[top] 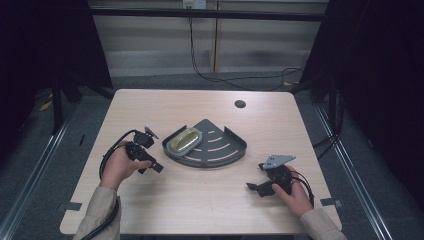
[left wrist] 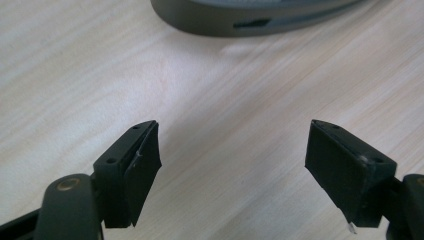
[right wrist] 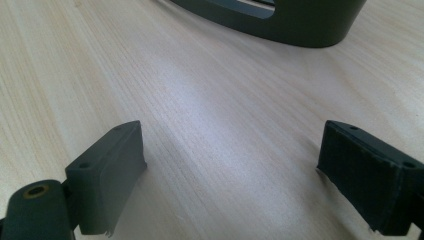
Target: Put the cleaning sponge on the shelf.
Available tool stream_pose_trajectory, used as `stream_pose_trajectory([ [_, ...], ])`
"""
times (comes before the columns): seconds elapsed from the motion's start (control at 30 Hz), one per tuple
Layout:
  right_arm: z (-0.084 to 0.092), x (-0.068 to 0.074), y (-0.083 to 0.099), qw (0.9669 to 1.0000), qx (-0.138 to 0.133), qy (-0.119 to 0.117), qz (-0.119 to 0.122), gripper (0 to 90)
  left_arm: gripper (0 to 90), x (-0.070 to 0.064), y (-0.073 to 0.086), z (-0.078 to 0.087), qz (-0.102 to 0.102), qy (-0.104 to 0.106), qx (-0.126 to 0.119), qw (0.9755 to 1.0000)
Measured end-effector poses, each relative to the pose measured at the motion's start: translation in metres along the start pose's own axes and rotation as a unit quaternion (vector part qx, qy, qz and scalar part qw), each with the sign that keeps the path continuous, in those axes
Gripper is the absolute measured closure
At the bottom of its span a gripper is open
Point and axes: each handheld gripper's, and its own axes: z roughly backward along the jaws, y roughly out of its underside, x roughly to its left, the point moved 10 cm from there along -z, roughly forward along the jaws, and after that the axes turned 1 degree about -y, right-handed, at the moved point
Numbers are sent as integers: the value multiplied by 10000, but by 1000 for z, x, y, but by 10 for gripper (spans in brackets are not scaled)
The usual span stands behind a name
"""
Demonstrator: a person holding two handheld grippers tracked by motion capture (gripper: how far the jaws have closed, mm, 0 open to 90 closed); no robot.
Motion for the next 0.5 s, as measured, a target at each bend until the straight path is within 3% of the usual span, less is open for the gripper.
stream_pose_trajectory([
  [0.5, 0, 0, 0, 10000, 7, 4, -1, 106, 214, 4, 21, -12, 6, -148, 1, 9999],
])
